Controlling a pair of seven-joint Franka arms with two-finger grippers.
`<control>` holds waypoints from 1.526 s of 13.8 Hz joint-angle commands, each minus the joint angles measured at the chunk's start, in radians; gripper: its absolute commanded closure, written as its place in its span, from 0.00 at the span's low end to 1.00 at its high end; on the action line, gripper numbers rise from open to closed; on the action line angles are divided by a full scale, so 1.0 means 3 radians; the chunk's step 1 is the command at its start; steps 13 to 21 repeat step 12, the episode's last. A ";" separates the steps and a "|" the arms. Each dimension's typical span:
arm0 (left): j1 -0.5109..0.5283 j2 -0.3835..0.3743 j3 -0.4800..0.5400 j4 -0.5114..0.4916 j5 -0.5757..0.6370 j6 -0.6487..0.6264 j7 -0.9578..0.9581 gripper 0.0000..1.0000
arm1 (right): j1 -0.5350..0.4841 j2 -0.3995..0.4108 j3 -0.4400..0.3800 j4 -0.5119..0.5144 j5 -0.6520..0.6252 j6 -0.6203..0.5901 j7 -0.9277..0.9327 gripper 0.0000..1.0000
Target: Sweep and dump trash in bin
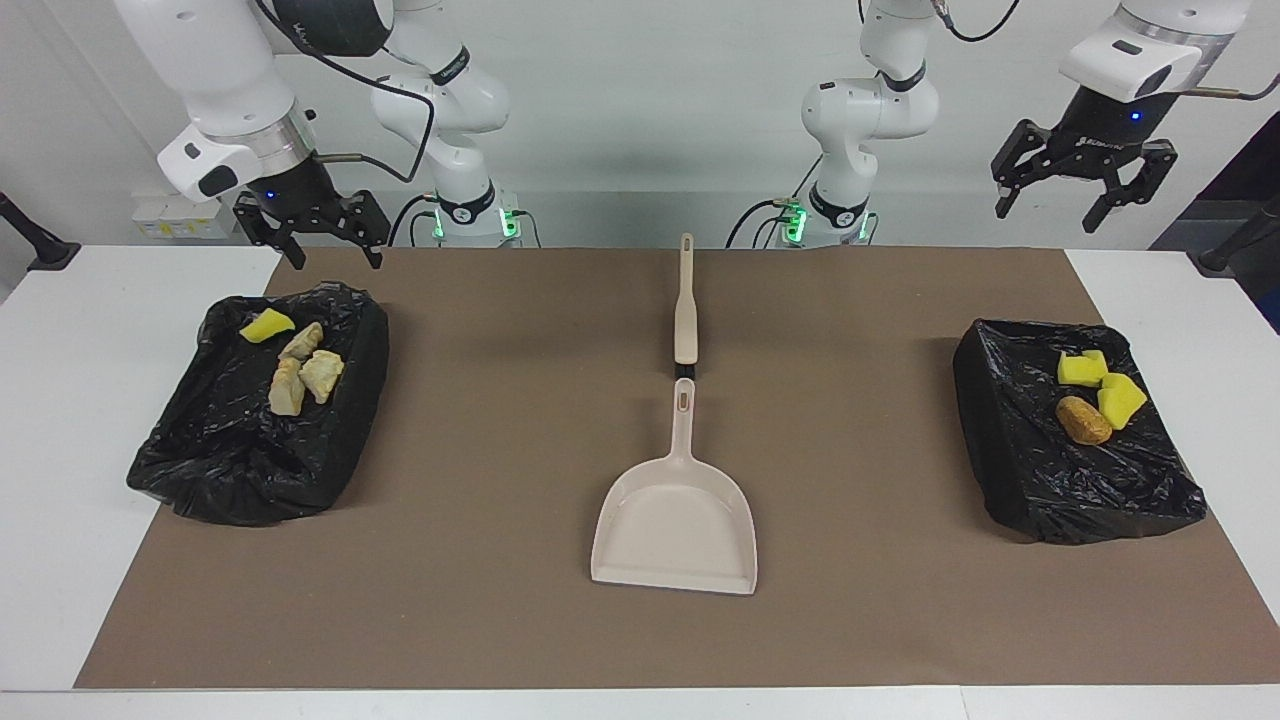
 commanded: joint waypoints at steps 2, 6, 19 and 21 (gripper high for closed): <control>0.0027 -0.0125 -0.0015 -0.0156 0.0046 -0.0017 -0.0084 0.00 | -0.0017 -0.0048 -0.0001 -0.0057 0.0055 0.0027 0.0012 0.00; 0.0011 -0.0130 -0.0020 -0.0161 0.0240 -0.0017 -0.0187 0.00 | -0.0017 -0.0048 -0.0001 -0.0057 0.0055 0.0027 0.0012 0.00; 0.0021 -0.0130 -0.0015 -0.0161 0.0204 0.0003 -0.0187 0.00 | -0.0017 -0.0048 -0.0001 -0.0057 0.0055 0.0027 0.0012 0.00; 0.0021 -0.0130 -0.0015 -0.0161 0.0204 0.0003 -0.0187 0.00 | -0.0017 -0.0048 -0.0001 -0.0057 0.0055 0.0027 0.0012 0.00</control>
